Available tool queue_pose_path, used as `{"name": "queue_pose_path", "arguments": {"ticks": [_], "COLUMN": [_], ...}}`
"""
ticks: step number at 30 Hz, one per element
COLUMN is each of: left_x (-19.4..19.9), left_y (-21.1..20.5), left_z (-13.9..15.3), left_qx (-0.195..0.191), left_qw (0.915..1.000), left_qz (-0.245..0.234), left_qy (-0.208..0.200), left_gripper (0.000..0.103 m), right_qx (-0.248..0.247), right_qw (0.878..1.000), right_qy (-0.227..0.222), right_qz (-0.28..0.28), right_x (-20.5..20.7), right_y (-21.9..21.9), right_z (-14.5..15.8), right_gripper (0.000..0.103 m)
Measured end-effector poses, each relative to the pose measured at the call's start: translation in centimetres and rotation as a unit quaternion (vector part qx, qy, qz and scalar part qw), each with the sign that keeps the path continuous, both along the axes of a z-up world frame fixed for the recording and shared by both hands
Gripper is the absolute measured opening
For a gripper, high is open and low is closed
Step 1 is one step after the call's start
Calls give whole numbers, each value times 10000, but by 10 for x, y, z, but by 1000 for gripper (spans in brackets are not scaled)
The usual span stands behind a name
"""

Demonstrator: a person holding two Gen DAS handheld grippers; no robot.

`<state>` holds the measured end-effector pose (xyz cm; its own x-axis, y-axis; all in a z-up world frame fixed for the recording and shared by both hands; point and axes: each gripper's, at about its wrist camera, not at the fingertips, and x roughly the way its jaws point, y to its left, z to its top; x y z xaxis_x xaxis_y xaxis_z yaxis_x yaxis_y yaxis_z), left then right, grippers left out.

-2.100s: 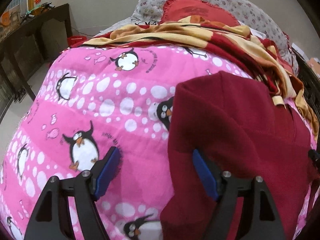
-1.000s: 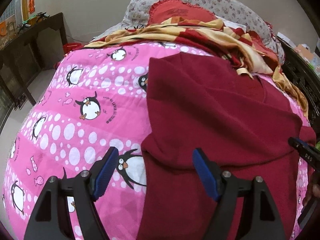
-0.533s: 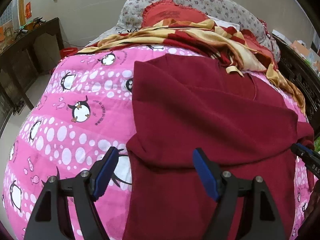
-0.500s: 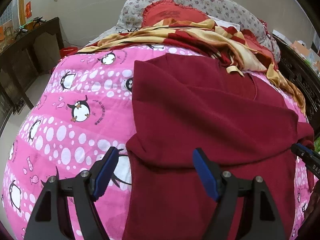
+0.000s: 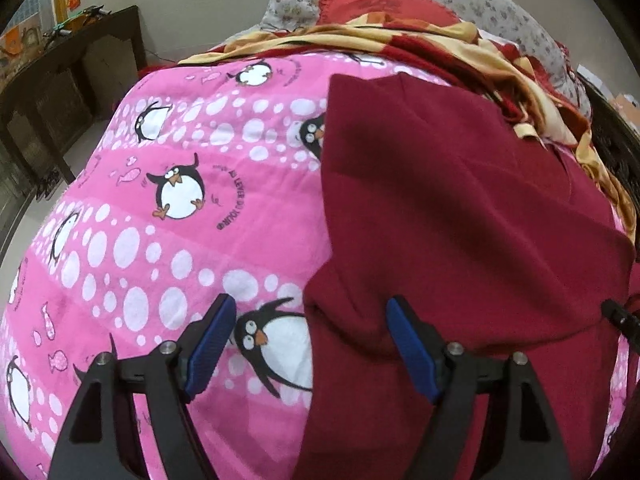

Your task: Fold small clothes

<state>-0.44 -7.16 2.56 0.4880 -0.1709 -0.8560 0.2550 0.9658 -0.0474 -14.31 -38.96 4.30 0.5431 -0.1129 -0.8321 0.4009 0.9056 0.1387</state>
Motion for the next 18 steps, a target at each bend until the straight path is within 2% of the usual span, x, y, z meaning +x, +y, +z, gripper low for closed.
{"name": "queue_pose_path", "arguments": {"ticks": [4,8,12,18], "left_x": [-15,-29,-39,-45], "left_y": [-9,-26,-45,-53], "left_z": [16,30,34,31], "left_qx": [-235,-306,-323,-261], "left_qw": [9996,9983,9969,9962], "left_qz": [-161,-441,-674,-804], "left_qy": [-84,-236,-254,-226], "left_gripper": [81,81,81,81], "right_qx": [167,199,237,84], "right_qw": [9995,9985,9952,9815], "right_qy": [-233,-349,-226,-299], "right_qz": [-97,-361,-927,-1888], "right_x": [-25,-57,-95,-175], "right_y": [-9,-33,-69,-111], "right_z": [10,15,11,20], "right_gripper": [60,61,61,61]}}
